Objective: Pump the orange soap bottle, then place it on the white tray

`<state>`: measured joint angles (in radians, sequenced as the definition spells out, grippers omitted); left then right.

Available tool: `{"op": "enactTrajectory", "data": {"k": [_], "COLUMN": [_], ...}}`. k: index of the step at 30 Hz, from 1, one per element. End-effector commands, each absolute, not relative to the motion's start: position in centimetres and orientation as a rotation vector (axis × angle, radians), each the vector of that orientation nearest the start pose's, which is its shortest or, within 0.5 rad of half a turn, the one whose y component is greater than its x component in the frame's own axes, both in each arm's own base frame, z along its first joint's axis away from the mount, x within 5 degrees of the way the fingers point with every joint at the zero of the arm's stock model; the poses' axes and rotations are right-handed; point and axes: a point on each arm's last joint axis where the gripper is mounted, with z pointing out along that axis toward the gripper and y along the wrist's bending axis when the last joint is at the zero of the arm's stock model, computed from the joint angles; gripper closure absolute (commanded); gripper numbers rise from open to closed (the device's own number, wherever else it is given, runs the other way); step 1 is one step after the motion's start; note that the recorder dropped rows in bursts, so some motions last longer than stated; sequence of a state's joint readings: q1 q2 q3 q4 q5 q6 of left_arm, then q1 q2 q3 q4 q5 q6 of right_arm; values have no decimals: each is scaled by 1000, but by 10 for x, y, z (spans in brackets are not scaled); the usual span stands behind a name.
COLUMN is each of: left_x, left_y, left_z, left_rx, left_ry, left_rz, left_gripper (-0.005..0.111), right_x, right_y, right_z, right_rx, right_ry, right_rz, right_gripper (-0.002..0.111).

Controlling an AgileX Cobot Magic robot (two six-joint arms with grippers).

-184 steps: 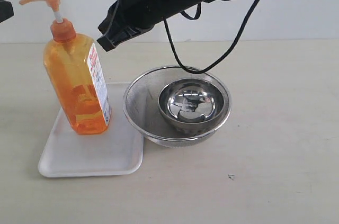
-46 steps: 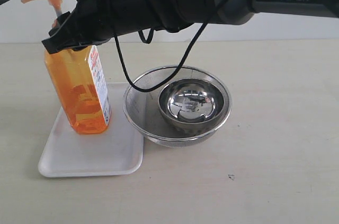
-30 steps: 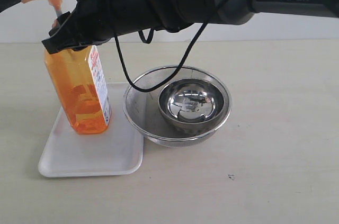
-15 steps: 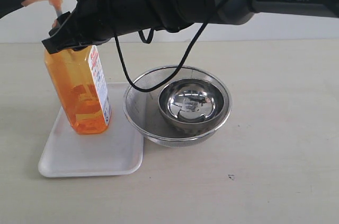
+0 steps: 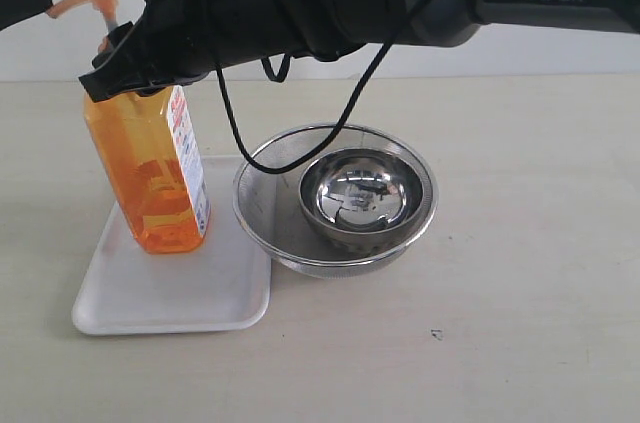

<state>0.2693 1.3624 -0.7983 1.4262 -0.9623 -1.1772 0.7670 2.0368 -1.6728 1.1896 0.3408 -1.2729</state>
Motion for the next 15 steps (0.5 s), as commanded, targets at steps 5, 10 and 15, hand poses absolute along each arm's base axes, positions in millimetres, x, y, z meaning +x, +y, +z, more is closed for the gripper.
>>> {"op": "enactTrajectory", "data": {"k": [5,10,15], "left_x": [270,270,269], "left_y": [-4,-4,-5], "left_z": [300,299,300], "left_rx": [563,551,563], "left_ry": [1684,1693,1680], "left_rz": [-598,-594,-618], "left_gripper": [102,102,102], "right_x": [331,331,331], "right_y": [360,360,360], "right_z": [279,279,279], "right_rx": [-1034,-1034,-1034], "right_ry": [1744,1744,1744], "right_rz": [749,749,749], "right_gripper": [108,108,108]}}
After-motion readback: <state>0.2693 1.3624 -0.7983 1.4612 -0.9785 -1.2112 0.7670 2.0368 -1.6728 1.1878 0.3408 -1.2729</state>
